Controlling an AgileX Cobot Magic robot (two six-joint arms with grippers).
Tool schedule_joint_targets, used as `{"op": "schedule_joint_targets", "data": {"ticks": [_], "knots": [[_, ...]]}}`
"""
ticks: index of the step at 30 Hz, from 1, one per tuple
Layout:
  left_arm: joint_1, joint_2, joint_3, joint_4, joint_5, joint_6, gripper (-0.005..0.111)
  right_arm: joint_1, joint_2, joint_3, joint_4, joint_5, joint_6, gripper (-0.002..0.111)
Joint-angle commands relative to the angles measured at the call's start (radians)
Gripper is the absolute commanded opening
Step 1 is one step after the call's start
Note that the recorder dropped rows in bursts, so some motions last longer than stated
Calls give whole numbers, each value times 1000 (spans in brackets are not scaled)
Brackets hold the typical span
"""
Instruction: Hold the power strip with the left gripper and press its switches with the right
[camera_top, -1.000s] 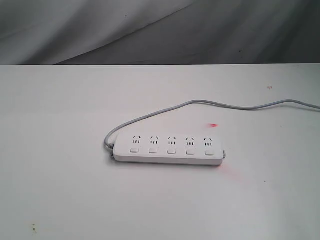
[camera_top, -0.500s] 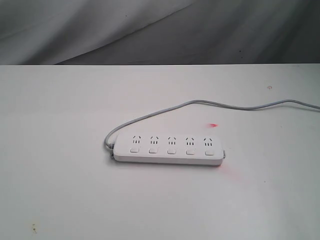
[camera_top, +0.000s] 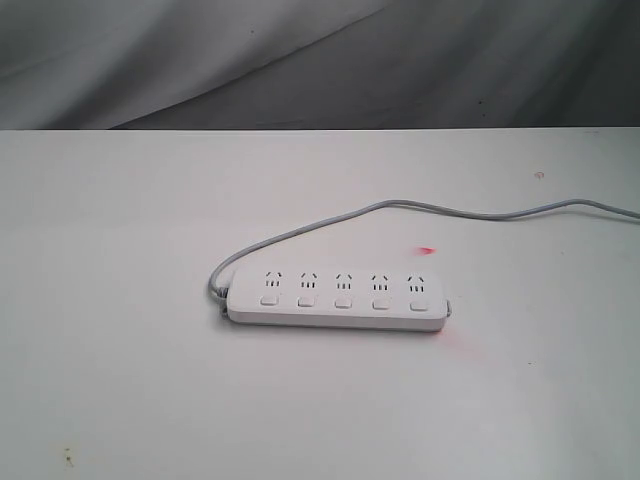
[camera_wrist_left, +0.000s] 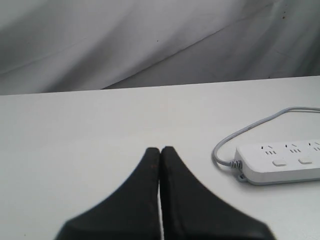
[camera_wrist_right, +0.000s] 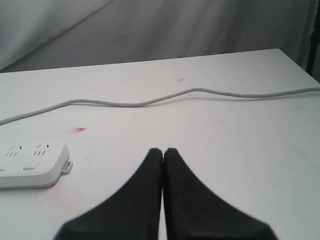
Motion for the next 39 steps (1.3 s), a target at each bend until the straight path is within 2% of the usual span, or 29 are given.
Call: {"op": "schedule_joint_targets", "data": {"ticks": [1, 21, 27, 33, 39], "knots": [[-6, -4, 4, 12, -89, -3, 1, 1, -5, 3, -11, -2, -2, 0], [-6, -4, 4, 43, -122, 1, 1, 1, -5, 3, -11, -2, -2, 0], [-6, 41, -7, -10, -152, -89, 1, 1, -5, 3, -11, -2, -2, 0], [-18, 352, -288, 49, -118, -80, 1, 1, -5, 3, -11, -2, -2, 0], [-122, 596, -581, 152, 12, -78, 1, 1, -5, 3, -11, -2, -2, 0]]}}
